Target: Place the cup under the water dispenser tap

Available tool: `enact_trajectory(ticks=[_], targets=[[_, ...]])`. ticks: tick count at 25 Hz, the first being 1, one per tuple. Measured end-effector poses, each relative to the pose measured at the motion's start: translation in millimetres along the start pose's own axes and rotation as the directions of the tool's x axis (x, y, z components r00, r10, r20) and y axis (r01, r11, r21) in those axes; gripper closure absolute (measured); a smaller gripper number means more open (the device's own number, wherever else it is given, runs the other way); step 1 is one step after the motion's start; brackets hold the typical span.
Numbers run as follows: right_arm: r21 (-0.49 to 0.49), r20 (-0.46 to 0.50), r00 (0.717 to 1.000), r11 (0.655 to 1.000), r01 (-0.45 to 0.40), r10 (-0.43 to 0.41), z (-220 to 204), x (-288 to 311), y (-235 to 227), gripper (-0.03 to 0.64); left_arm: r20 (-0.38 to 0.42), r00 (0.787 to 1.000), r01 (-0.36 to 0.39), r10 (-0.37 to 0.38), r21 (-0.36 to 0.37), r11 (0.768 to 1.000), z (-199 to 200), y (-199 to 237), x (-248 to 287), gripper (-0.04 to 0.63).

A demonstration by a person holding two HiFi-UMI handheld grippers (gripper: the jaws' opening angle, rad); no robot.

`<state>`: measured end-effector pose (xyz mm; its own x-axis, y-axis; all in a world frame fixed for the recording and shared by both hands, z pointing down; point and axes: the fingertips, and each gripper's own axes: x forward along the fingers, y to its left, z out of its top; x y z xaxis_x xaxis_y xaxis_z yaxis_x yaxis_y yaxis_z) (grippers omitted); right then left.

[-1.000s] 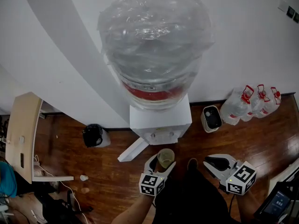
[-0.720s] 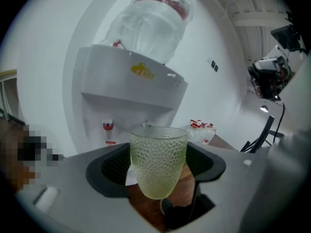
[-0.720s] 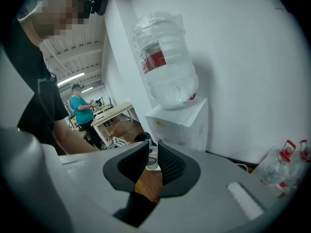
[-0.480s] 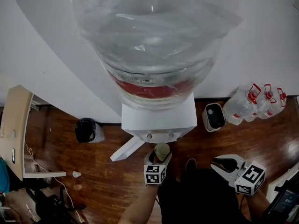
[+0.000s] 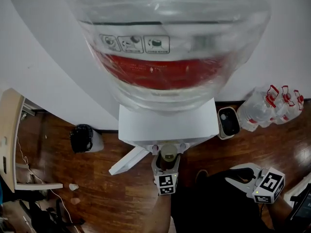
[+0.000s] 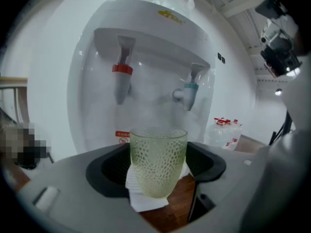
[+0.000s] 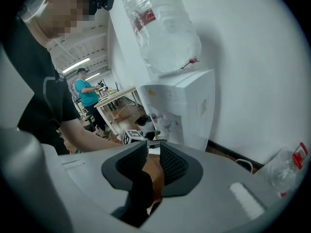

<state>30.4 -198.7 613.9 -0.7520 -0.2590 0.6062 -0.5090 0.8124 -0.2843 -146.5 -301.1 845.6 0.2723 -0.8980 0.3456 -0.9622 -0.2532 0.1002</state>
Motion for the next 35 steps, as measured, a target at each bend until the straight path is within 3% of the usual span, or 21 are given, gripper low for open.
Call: enact_trajectory(ticks=[4,9,13,17,19,22,28,35], targets=[[0.033,-0.024,0.999,0.999,-0.032,0.033,-14.2,17.6,-7.8,0.528,0.099,0.992,-0.081,0.079,0.017,0.997,-2.5,6.7,13.1,0.243],[0.088,-0.024,0.994,0.991,-0.101,0.103,-26.7,31.4,-4.9,0.526,0.095,0.988,-0.128,0.121,0.07,0.989,-37.3,13.6,30.9,0.244],[0.102,-0.021,0.996,0.992,-0.079,0.082,-26.7,28.7,-17.4,0.525,0.092,0.989,-0.124,0.119,0.059,0.99,-44.5,13.2,38.3,0.244],[0.086,-0.004,0.996,0.992,-0.089,0.09,-16.0,28.0,-14.1,0.519,0.012,0.996,-0.093,0.093,0.069,0.993,-48.0,11.3,39.6,0.241],[0.084,0.005,0.995,0.991,-0.101,0.101,-9.7,27.1,-9.2,0.514,-0.036,0.997,-0.069,0.07,0.021,0.997,-48.9,10.5,38.3,0.241],[0.078,0.005,0.994,0.99,-0.114,0.114,-3.9,24.5,-2.6,0.511,-0.046,0.999,-0.012,0.008,-0.073,0.997,-44.8,3.2,37.9,0.242],[0.094,-0.004,0.995,0.99,-0.102,0.103,-1.7,16.4,-0.5,0.502,-0.084,0.996,0.038,-0.036,0.019,0.999,-47.9,-20.6,48.1,0.238],[0.101,-0.017,0.995,0.99,-0.101,0.103,1.2,2.4,7.0,0.487,-0.175,0.984,0.046,-0.037,0.049,0.998,-61.0,-30.7,52.1,0.236]])
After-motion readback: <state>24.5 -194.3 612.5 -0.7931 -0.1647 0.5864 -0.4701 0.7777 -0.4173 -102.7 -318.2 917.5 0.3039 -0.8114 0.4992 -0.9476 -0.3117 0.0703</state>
